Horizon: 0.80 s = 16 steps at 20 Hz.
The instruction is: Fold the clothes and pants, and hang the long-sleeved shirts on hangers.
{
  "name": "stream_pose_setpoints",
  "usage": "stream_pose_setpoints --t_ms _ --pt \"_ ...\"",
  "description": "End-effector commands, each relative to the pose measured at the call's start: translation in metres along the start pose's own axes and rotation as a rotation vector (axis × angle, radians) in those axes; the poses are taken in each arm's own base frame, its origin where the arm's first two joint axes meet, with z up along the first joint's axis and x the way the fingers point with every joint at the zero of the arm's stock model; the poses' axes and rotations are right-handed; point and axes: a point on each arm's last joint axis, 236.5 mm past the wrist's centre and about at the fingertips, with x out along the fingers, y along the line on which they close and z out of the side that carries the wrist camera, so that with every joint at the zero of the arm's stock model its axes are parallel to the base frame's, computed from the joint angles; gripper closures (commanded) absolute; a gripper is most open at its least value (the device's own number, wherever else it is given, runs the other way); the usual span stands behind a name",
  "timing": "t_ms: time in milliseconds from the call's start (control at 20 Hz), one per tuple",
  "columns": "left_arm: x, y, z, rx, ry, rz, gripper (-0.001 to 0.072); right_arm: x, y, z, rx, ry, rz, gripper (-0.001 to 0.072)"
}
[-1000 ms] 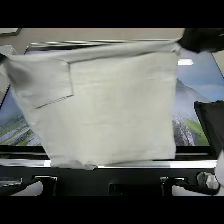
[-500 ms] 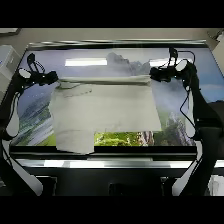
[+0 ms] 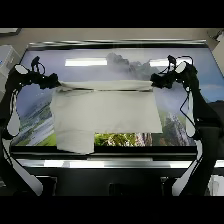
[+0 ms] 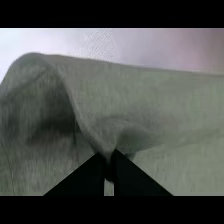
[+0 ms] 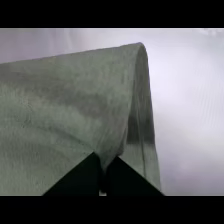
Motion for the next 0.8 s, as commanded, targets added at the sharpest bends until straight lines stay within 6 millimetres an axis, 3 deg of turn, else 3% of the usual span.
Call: stream_pose_setpoints --t_ms 0,150,300,550,750 --pt "-0.009 0.025 -0.052 -0.043 0.217 0.118 0.0686 -0.011 -0.011 -0.034 0.035 0.142 -0.061 0.0679" --pt "-0.014 0.023 -0.070 -0.029 0.295 0.136 0.0686 -0.015 -0.012 -0.051 0.038 0.218 -0.075 0.0679" --pt "-0.024 0.022 -0.076 0.005 0.321 0.180 0.0686 -0.020 -0.015 -0.060 0.042 0.256 -0.089 0.0679" --pt "-0.022 0.009 -0.084 0.054 0.353 0.212 0.0686 -0.024 -0.028 -0.058 0.032 0.245 -0.151 0.0679" --pt "-0.015 0.018 -0.090 0.089 0.376 0.304 0.0686 -0.022 -0.033 -0.050 0.034 0.212 -0.169 0.0679"
